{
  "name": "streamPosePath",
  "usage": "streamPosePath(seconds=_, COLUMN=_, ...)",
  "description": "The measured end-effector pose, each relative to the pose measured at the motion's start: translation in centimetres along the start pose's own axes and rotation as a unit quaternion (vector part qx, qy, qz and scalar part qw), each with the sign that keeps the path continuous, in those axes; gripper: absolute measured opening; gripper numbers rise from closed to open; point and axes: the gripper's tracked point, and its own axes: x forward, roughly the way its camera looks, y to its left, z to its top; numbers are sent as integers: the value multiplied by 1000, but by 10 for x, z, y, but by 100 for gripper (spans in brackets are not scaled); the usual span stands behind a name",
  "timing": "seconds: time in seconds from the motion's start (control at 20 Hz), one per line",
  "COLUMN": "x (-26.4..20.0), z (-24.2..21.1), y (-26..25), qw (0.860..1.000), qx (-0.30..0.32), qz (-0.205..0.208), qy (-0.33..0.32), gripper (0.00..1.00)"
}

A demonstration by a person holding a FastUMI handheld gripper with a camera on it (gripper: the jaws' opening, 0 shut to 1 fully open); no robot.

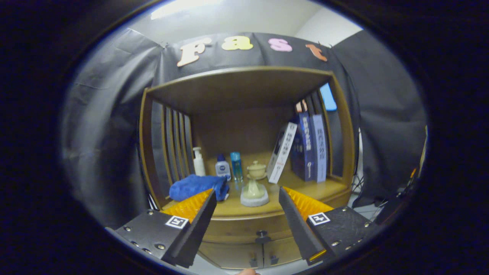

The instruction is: Pull open the drawer, take out the items inside it, and place them on the countertop above the cabinet.

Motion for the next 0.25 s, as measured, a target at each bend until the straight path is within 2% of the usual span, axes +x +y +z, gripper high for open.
streamPosePath(seconds=0.25, x=-58, z=59, y=-12, qw=997, qx=-29, qz=-31, qy=-57, gripper=98)
